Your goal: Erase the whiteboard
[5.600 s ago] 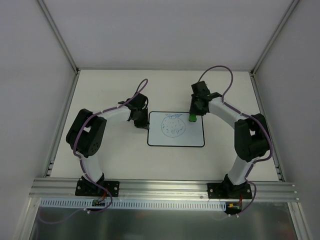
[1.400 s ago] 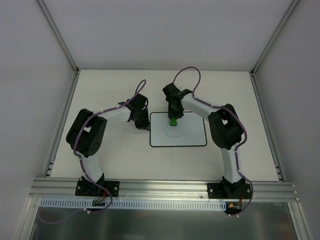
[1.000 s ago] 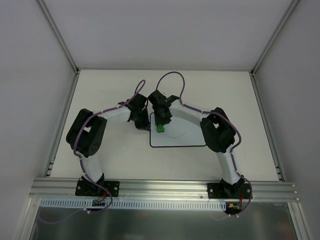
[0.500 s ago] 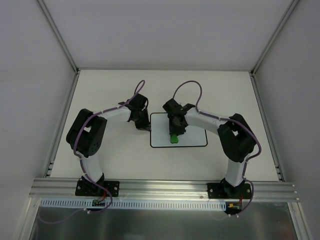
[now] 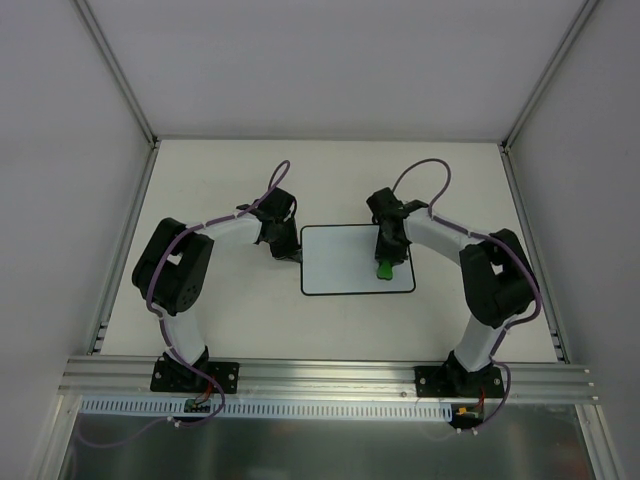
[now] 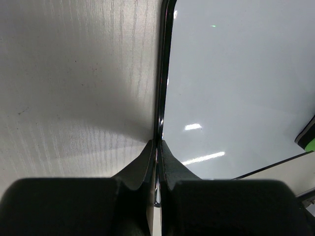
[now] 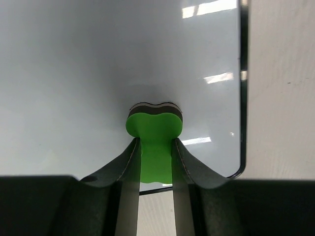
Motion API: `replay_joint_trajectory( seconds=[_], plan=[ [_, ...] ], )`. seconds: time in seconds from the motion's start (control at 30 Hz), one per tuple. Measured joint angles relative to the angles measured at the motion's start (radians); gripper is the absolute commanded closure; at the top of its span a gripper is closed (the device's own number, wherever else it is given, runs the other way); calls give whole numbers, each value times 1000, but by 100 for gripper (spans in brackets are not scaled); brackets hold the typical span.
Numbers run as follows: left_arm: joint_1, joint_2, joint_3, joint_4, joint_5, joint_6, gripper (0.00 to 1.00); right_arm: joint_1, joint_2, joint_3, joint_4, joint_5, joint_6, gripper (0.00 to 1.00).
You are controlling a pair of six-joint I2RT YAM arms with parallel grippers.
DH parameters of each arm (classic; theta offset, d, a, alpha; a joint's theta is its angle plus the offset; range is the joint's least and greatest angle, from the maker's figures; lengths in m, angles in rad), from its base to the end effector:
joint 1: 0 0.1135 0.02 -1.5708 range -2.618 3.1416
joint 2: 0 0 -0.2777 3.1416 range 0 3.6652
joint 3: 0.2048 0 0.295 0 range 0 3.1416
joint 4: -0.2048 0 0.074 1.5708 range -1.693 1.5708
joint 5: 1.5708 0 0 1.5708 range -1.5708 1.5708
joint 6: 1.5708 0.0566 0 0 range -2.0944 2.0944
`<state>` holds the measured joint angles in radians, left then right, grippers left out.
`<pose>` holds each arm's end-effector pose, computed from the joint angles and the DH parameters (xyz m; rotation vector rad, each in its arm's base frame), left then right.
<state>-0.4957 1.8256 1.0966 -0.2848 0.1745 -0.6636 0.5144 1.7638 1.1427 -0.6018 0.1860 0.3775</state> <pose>0.3595 -0.2056 0.1245 -0.1592 2.6979 -0.6209 0.3423 0.1814 0.1449 -0.1430 2.7454 -0.0230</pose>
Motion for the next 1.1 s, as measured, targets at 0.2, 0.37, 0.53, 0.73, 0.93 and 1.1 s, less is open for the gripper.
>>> replay_joint_trajectory(
  seconds=[0.2, 0.37, 0.53, 0.73, 0.93, 1.1],
  plan=[
    [0, -4, -6, 2, -1, 0, 100, 144, 113, 147, -35, 12, 0, 100],
    [0, -12, -14, 3, -6, 0, 100, 262, 231, 304, -16, -45, 9, 100],
    [0, -14, -17, 3, -11, -1, 100, 249, 240, 311, -6, -88, 31, 100],
    [5, -17, -20, 4, -15, -2, 100, 115, 153, 193, 40, -96, 48, 100],
    [6, -18, -21, 4, -15, -3, 100, -104, 57, 110, 1, -40, 10, 100],
    [7, -24, -27, 6, -18, -2, 100, -220, -60, 107, -17, -19, -50, 98]
  ],
)
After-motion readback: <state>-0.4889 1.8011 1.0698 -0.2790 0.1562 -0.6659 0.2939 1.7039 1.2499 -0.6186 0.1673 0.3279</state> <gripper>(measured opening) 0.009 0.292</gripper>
